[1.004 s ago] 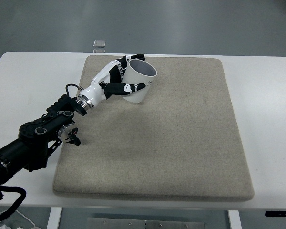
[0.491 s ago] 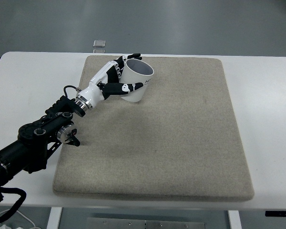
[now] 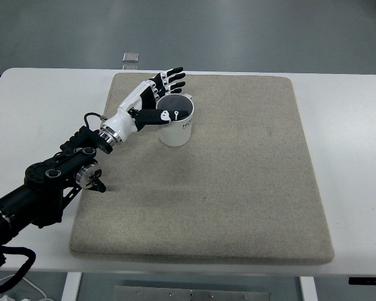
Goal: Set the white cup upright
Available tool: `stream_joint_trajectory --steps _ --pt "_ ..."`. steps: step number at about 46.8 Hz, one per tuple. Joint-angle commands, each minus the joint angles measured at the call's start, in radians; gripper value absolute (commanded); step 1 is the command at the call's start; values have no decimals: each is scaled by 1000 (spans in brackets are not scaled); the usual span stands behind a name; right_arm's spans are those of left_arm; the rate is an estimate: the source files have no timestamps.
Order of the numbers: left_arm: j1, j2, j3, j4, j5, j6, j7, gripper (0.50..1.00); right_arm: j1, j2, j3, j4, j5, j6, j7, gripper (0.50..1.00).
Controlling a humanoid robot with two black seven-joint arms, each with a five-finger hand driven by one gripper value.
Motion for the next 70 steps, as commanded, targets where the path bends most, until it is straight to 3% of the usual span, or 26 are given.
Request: stream_joint_trajectory --steps 1,23,36,56,70 --pt "-1 0 -2 -1 -3 0 0 964 0 0 0 0 -1 0 0 930" --pt "-43 0 -52 -10 -12 1 0 988 0 0 0 0 1 0 0 930" --pt "-132 -17 -57 45 -169 8 0 988 0 0 0 0 -1 -1 0 930" --pt "-150 -57 -64 88 -284 9 0 988 0 0 -1 0 1 0 0 930" --pt "-173 -58 -69 148 -385 80 0 984 0 0 0 0 -1 0 0 930"
